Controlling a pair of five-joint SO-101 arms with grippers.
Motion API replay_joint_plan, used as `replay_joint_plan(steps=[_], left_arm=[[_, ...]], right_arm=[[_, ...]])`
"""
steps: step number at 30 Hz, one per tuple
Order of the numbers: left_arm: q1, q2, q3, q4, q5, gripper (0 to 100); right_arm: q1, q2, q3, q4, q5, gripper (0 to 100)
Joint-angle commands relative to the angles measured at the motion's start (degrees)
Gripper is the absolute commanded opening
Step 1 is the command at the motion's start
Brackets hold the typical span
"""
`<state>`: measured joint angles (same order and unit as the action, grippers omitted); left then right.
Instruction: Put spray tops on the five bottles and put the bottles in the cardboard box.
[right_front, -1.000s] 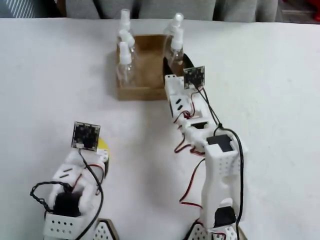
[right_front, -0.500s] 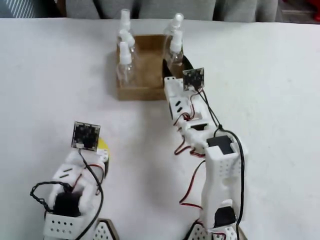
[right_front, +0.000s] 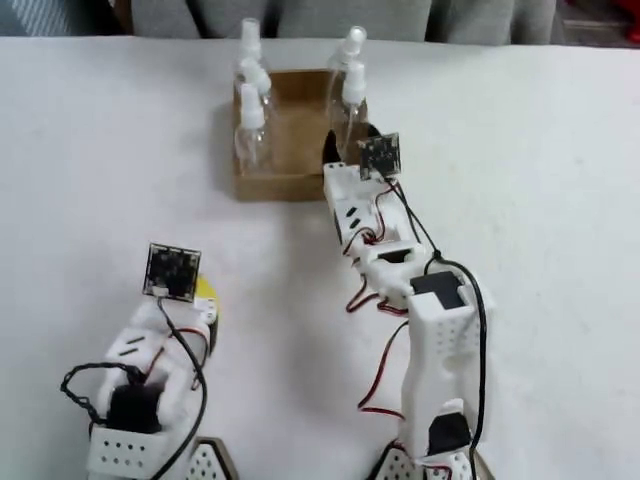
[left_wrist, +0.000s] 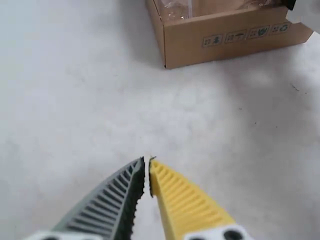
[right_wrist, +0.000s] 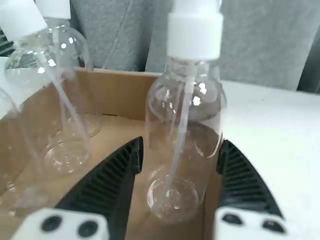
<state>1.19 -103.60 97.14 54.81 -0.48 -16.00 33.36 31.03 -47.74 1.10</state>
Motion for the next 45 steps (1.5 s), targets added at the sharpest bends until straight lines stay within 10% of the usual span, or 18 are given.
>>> replay_joint_plan(steps=[1,29,45], left_arm=[[-0.8,-0.8,-0.2,-0.4,-0.5,2],[-0.7,-0.8,-0.2,-0.5,-0.5,3],[-0.7,-0.8,-0.2,-1.7,-0.5,2]], right_arm=[[-0.1,-2.6,-0.4,0.6,-0.3,18.7],[0.2,-11.9,4.4,0.4,-0.8,18.7],[2.8,-37.6,30.5,0.7,-0.4,18.3]])
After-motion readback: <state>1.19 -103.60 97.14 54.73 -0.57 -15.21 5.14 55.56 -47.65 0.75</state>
